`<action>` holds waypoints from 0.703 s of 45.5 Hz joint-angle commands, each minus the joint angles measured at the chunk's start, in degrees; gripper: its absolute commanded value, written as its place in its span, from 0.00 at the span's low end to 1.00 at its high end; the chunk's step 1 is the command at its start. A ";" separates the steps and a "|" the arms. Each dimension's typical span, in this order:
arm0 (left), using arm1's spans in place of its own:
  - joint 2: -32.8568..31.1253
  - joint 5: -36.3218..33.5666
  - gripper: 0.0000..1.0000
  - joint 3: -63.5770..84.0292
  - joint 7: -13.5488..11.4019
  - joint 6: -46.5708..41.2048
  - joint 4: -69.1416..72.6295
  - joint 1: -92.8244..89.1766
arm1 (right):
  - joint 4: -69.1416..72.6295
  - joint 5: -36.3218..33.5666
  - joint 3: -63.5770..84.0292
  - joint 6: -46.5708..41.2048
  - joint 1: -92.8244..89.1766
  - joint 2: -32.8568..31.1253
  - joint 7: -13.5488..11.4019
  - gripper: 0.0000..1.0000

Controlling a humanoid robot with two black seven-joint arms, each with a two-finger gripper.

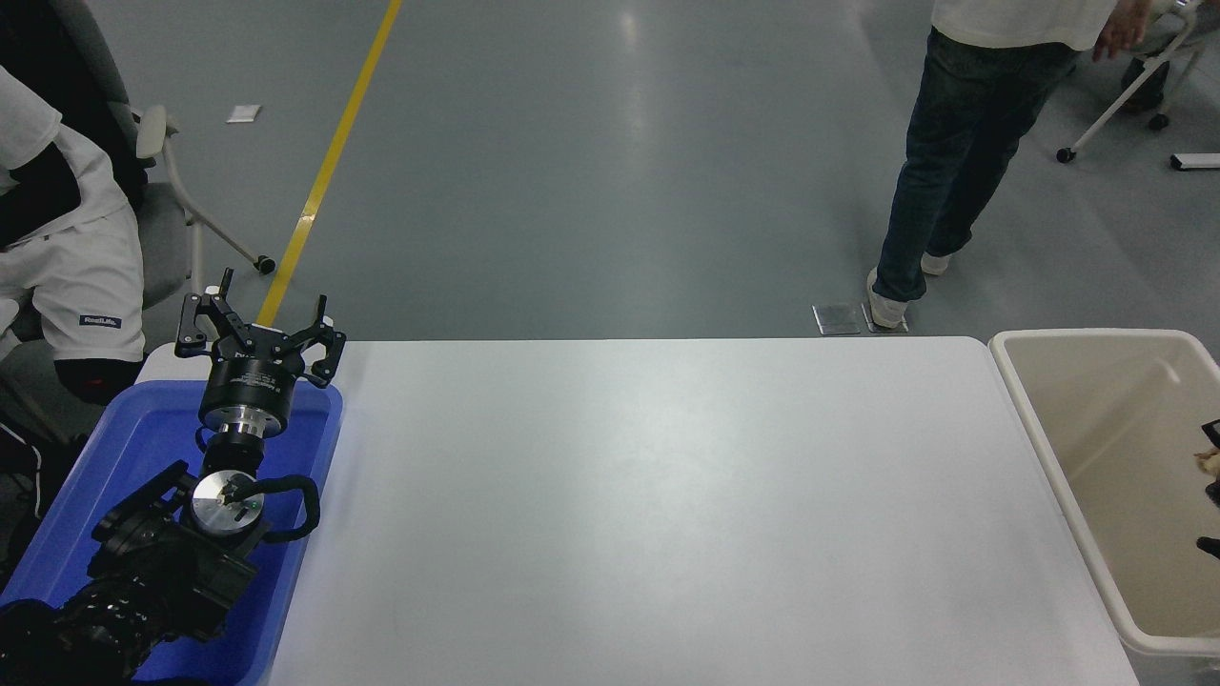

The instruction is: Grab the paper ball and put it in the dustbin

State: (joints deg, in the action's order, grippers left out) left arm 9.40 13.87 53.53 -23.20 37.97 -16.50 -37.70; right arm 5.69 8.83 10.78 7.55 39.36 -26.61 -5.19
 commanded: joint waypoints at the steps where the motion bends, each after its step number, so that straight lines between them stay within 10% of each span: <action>1: 0.00 0.01 0.99 0.00 0.00 0.00 -0.03 0.00 | -0.42 -0.48 0.03 0.71 -0.51 0.77 0.01 0.00; 11: 0.00 0.01 0.99 0.00 0.00 0.00 -0.03 0.00 | -0.42 -0.39 0.64 0.80 -0.78 0.95 0.01 0.02; 14: 0.00 0.01 0.99 0.00 0.00 0.00 0.06 0.00 | -0.51 -0.39 0.73 0.89 -0.69 1.03 0.01 0.29; 18: 0.00 0.01 0.99 0.00 0.00 0.00 -0.03 0.00 | -0.94 -0.48 0.21 1.94 -0.25 0.95 0.10 0.98; 32: 0.00 0.01 0.99 0.00 0.00 0.00 -0.03 0.00 | -0.95 -0.48 0.64 3.26 0.28 1.12 0.10 1.00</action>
State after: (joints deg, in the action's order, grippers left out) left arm 9.40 13.90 53.53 -23.20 37.97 -16.51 -37.71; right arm 4.87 8.38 11.34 10.09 39.38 -25.58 -5.07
